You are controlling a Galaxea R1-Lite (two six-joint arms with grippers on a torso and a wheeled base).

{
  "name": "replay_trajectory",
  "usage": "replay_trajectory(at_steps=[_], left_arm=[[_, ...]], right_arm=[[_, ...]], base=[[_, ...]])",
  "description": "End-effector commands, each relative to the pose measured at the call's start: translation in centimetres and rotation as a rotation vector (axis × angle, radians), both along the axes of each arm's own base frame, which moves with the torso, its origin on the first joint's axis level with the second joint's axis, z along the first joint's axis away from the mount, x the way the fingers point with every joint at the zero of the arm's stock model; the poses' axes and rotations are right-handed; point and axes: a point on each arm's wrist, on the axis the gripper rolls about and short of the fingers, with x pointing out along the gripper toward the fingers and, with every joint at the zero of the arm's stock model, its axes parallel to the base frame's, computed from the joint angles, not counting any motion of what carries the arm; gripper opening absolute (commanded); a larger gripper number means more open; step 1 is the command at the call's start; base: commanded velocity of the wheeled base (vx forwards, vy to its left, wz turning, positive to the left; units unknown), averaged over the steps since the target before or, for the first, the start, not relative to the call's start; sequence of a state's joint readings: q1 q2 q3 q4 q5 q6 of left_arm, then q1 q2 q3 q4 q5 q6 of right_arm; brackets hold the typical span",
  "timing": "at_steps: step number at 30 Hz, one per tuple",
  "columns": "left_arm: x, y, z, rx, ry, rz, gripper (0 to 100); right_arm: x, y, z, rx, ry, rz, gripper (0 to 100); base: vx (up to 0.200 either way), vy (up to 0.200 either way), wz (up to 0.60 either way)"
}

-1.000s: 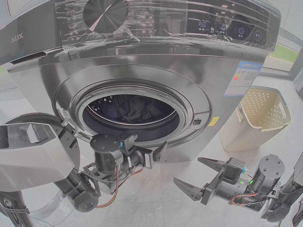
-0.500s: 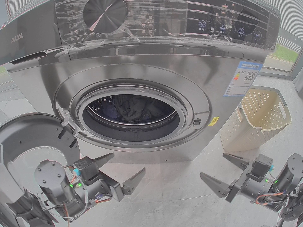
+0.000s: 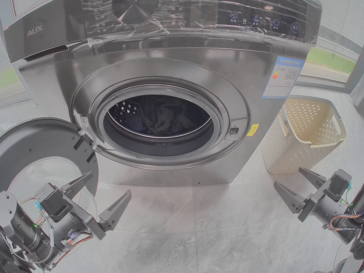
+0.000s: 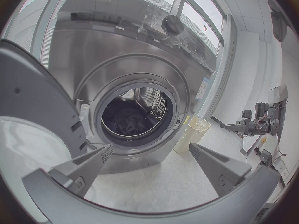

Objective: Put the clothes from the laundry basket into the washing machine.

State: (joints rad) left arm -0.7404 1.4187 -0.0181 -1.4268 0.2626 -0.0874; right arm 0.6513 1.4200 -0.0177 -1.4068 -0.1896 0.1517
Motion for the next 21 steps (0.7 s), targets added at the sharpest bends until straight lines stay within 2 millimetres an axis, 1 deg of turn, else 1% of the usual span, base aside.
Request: replay_trajectory(at_steps=[1,5,8,9,10,11,14,15,16,17,18,19,21], left_arm=[[-2.9,3.4,1.5,-0.017,-0.067,0.05,100],[-4.2,5.2,1.5,-0.012,-0.055,0.1,100],[-5.9,6.6,1.3,-0.02,-0.064,0.119,100],[-6.3,7.0,1.3,-0.02,-0.068,0.124,100],[-6.3,7.0,1.3,-0.02,-0.068,0.124,100],[-7.1,7.9,0.9,-0.015,-0.07,0.16,100],[-8.6,9.0,0.5,-0.025,-0.093,0.191,100],[-8.6,9.0,0.5,-0.025,-0.093,0.191,100],[-9.6,9.6,0.1,-0.03,-0.112,0.196,100],[-10.0,9.7,-0.2,-0.029,-0.111,0.202,100],[-10.1,9.8,-0.3,-0.027,-0.11,0.205,100],[-10.7,10.0,-0.8,-0.018,-0.104,0.23,100],[-11.3,10.3,-1.5,-0.009,-0.092,0.251,100]], right_arm=[[-2.6,-2.6,0.8,-0.021,-0.012,-0.04,100],[-3.8,-4.4,0.7,-0.036,0.013,-0.161,100],[-4.8,-5.7,0.9,-0.013,-0.009,-0.252,100],[-5.1,-6.1,1.0,-0.009,-0.017,-0.278,100],[-5.1,-6.1,1.0,-0.009,-0.017,-0.278,100],[-5.9,-7.1,1.0,0.001,-0.034,-0.342,100],[-8.0,-8.4,0.6,-0.002,-0.054,-0.415,100],[-8.0,-8.4,0.6,-0.002,-0.054,-0.415,100],[-9.5,-9.0,-0.2,-0.019,-0.054,-0.458,100],[-10.2,-9.3,-0.6,-0.033,-0.05,-0.478,100],[-10.4,-9.4,-0.7,-0.037,-0.051,-0.484,100],[-11.4,-9.7,-1.4,-0.055,-0.05,-0.517,100],[-12.4,-9.9,-2.2,-0.064,-0.05,-0.545,100]], base=[[-0.2,0.0,0.0],[-0.2,0.0,0.0],[-0.2,0.0,0.0],[-0.2,0.0,0.0],[-0.2,0.0,0.0],[-0.2,0.0,0.0],[-0.2,0.0,0.0],[-0.2,0.0,0.0],[-0.2,0.0,0.0],[-0.2,0.0,0.0],[0.0,0.0,0.0],[0.0,0.0,0.0],[0.0,0.0,0.0]])
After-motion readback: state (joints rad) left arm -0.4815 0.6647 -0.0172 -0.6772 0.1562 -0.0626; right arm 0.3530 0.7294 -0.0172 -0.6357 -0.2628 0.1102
